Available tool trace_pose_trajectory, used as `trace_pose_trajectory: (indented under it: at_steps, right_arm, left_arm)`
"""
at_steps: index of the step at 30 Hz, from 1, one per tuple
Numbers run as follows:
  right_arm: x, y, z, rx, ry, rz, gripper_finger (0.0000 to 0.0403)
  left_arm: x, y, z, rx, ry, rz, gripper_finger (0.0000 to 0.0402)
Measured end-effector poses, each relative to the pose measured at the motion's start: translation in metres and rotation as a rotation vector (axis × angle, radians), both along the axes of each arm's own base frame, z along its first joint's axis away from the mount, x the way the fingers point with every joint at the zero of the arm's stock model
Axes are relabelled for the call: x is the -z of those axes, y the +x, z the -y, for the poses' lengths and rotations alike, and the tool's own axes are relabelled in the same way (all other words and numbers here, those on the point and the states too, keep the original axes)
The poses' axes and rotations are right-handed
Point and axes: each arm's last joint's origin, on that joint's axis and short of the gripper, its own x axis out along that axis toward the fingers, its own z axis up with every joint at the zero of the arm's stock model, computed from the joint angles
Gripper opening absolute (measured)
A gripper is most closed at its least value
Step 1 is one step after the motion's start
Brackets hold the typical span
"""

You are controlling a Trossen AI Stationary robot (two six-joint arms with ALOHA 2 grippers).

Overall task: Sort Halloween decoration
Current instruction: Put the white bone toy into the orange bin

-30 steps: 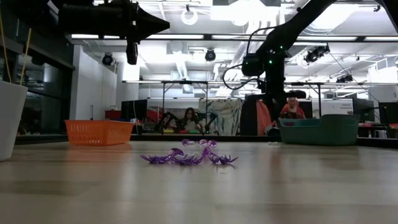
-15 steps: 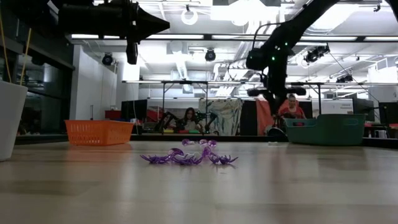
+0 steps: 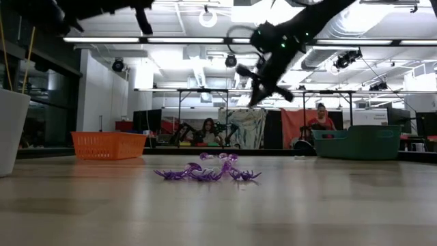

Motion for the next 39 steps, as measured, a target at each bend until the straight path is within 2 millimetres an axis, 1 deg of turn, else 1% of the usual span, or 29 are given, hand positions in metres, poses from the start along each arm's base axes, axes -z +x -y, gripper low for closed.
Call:
trace_pose_trajectory:
  at_steps: [4, 7, 10, 13, 18, 21, 24, 26, 30, 33, 36, 39]
  right_arm:
    - [-0.008, 0.027, -0.023, -0.055, -0.044, 0.152, 0.0]
    - [-0.003, 0.048, -0.039, -0.094, -0.033, 0.239, 0.0]
    - [0.01, 0.068, -0.054, -0.145, 0.002, 0.301, 0.0]
    - [0.029, 0.087, -0.07, -0.186, 0.048, 0.34, 0.0]
    - [0.057, 0.112, -0.091, -0.21, 0.108, 0.431, 0.0]
    - [0.071, 0.121, -0.1, -0.224, 0.144, 0.469, 0.0]
    - [0.077, 0.133, -0.104, -0.245, 0.166, 0.482, 0.0]
    - [0.076, 0.147, -0.106, -0.281, 0.168, 0.496, 0.0]
    - [0.067, 0.183, -0.104, -0.375, 0.139, 0.476, 0.0]
    - [0.067, 0.208, -0.1, -0.441, 0.142, 0.446, 0.0]
    - [0.072, 0.227, -0.096, -0.478, 0.166, 0.391, 0.0]
    - [0.079, 0.24, -0.094, -0.479, 0.186, 0.353, 0.0]
  left_arm:
    - [-0.028, -0.009, -0.002, -0.034, 0.045, 0.088, 0.0]
    - [-0.042, -0.011, -0.003, -0.047, 0.059, 0.127, 0.0]
    - [-0.054, -0.012, -0.003, -0.047, 0.066, 0.165, 0.0]
    - [-0.061, -0.012, -0.003, -0.046, 0.07, 0.184, 0.0]
    - [-0.061, -0.012, -0.002, -0.026, 0.083, 0.182, 0.0]
    - [-0.061, -0.011, -0.002, -0.023, 0.083, 0.177, 0.0]
    - [-0.059, -0.01, -0.002, -0.021, 0.077, 0.157, 0.0]
    - [-0.059, -0.01, -0.002, -0.021, 0.077, 0.158, 0.0]
    - [-0.059, -0.01, -0.002, -0.021, 0.077, 0.158, 0.0]
    - [-0.059, -0.01, -0.002, -0.013, 0.064, 0.161, 0.0]
    - [-0.059, -0.01, -0.002, -0.011, 0.062, 0.161, 0.0]
    - [-0.059, -0.01, -0.002, -0.011, 0.062, 0.16, 0.0]
